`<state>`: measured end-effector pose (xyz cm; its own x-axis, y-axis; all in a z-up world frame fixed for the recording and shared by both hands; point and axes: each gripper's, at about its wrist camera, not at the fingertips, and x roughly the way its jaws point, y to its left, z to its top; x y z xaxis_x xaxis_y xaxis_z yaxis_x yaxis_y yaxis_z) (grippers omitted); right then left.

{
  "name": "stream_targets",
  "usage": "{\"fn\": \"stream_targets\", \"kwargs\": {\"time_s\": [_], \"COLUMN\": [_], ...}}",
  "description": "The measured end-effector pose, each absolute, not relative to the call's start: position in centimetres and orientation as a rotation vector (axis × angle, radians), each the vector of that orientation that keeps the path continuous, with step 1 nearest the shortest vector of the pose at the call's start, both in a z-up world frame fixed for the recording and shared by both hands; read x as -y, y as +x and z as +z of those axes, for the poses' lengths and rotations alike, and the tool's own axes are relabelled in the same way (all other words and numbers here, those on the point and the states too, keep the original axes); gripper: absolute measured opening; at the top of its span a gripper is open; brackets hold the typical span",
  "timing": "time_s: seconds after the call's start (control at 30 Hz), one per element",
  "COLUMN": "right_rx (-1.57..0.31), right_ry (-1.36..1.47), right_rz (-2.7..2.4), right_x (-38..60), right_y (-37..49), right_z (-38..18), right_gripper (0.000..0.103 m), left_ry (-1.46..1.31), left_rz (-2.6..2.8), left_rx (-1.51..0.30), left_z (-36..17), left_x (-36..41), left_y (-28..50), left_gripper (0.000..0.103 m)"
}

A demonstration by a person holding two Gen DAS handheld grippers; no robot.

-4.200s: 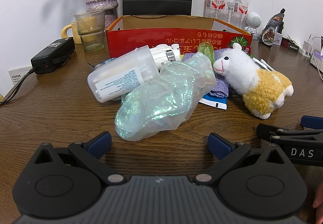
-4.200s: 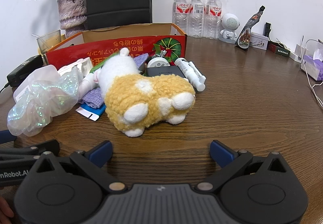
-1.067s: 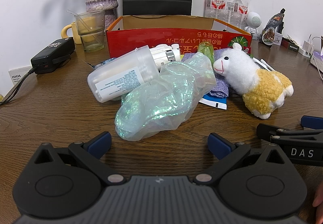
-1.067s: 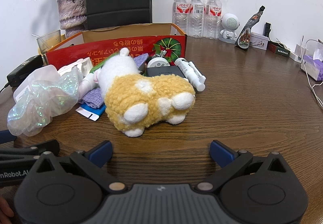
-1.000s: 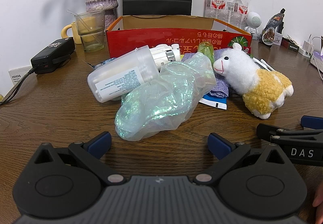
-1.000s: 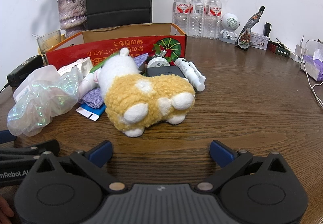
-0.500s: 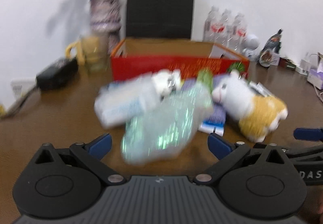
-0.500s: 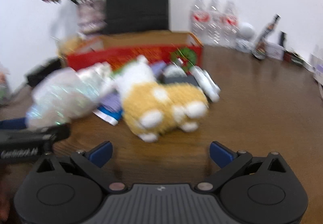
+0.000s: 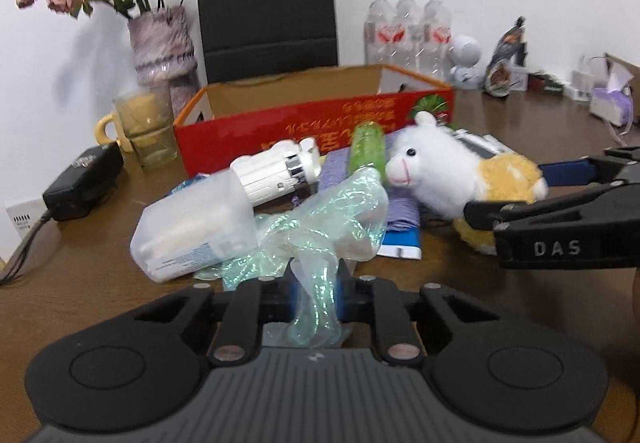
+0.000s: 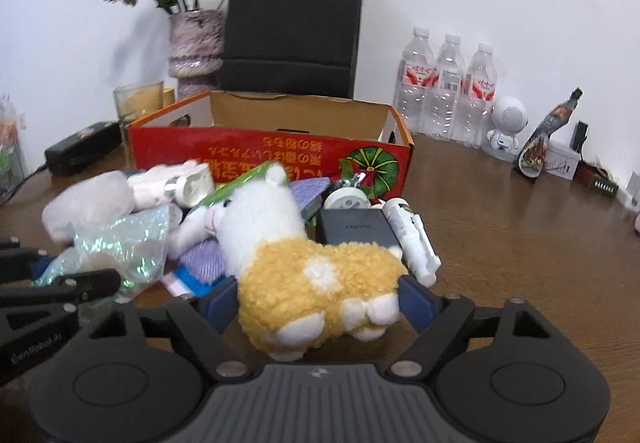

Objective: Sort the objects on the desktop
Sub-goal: 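Grasp the iridescent plastic bag with the left tool while the right tool grasps the plush alpaca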

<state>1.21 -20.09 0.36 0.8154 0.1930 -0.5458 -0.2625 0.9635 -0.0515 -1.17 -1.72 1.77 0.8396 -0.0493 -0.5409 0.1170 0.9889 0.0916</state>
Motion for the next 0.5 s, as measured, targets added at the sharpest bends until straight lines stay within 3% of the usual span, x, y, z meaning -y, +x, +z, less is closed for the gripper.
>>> {"fn": "stream_targets", "kwargs": {"time_s": [0.17,0.23,0.3,0.37,0.5], "right_rx": [-0.586,-0.591,-0.571,-0.537,-0.520], "right_ry": [-0.117,-0.101,-0.067,-0.059,-0.122], "right_rz": [0.270,0.272,0.294,0.336,0.307], "right_x": [21.2,21.8,22.4,22.9,22.1], "right_y": [-4.3,-6.3,-7.8,-8.1,-6.3], "right_z": [0.7,1.0,1.9,2.9,2.7], "right_gripper": [0.078,0.085,0.087,0.101,0.103], "left_ry": [0.101,0.100,0.102,0.108,0.083], "left_rz": [-0.144,-0.155,-0.158,-0.147,-0.140], "left_rx": [-0.578,-0.587,-0.571,-0.559,-0.599], "left_z": [2.0,2.0,2.2,2.4,2.0], "left_x": [1.0,0.9,1.0,0.9,1.0], "left_y": [-6.4,-7.3,-7.4,-6.9,-4.1], "left_gripper": [0.017,0.035,0.079,0.086,0.093]}}
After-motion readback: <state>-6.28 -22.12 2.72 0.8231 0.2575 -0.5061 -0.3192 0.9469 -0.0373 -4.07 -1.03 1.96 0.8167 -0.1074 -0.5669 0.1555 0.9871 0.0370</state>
